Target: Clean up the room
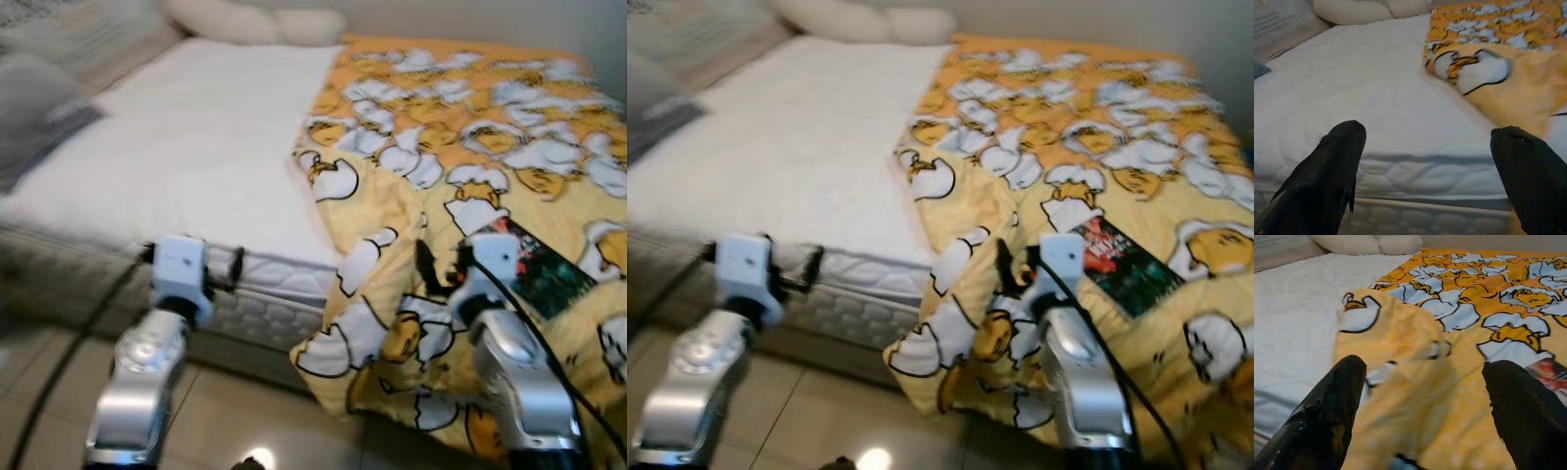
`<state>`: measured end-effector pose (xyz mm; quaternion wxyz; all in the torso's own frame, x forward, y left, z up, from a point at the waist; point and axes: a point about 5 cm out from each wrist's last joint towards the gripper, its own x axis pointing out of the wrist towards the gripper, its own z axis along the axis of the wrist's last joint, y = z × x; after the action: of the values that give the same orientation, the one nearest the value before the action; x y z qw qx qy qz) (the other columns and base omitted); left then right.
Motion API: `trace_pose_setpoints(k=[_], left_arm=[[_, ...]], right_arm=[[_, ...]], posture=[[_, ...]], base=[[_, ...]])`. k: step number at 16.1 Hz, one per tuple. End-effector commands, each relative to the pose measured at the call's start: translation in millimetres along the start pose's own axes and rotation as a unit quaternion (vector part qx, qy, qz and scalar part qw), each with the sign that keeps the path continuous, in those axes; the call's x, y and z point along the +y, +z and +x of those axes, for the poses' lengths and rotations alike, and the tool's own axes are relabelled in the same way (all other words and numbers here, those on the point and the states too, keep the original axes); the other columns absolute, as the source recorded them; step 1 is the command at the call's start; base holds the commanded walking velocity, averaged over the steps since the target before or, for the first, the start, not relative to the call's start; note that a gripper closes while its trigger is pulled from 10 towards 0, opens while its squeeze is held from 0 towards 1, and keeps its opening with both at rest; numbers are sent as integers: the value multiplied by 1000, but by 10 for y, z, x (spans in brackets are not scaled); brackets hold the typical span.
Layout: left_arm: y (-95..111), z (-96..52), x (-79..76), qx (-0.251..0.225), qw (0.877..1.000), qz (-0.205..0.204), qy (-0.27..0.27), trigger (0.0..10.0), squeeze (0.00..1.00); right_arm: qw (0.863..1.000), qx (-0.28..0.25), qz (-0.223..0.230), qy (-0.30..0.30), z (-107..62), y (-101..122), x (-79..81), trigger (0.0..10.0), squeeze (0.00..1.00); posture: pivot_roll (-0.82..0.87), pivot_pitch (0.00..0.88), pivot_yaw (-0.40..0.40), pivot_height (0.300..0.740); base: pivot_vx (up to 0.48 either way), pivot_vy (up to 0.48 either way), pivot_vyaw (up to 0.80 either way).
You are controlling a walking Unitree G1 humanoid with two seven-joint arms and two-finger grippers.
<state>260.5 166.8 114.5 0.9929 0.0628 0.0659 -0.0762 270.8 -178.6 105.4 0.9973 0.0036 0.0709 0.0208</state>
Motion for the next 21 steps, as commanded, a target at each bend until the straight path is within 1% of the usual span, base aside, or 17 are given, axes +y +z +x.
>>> trace_pose_setpoints(k=[1, 10, 11, 17, 19, 21], left_arm=[[32, 2, 47, -5, 1000, 7, 4, 10000, 1000], [37, 24, 43, -4, 1000, 14, -2, 10000, 1000], [38, 27, 40, -3, 1000, 15, -3, 10000, 1000], [35, 31, 36, -3, 1000, 14, -1, 10000, 1000], [20, 32, 46, 0, 1000, 2, 6, 10000, 1000], [12, 24, 38, 0, 1000, 6, 3, 10000, 1000]], right_arm=[[1000, -10, 1, 3, 19, 60, 25, 10000, 0], [1000, -9, 2, 9, 26, 67, 35, 10000, 0], [1000, -6, 19, 5, 26, 54, 38, 10000, 0], [1000, 5, 18, 16, 27, 15, 53, 10000, 0], [1000, 8, 19, 22, 39, 15, 62, 10000, 0], [999, 10, 21, 26, 44, 10, 63, 10000, 0]], posture=[[-25, 0, 58, 740], [-31, 0, 67, 740], [-28, 0, 65, 740], [-26, 0, 58, 740], [-24, 0, 50, 740], [-21, 0, 44, 740]], base=[[0, -480, 800], [0, -480, 800], [0, -480, 0], [0, -480, 0], [0, -157, 0], [0, 0, 0]])
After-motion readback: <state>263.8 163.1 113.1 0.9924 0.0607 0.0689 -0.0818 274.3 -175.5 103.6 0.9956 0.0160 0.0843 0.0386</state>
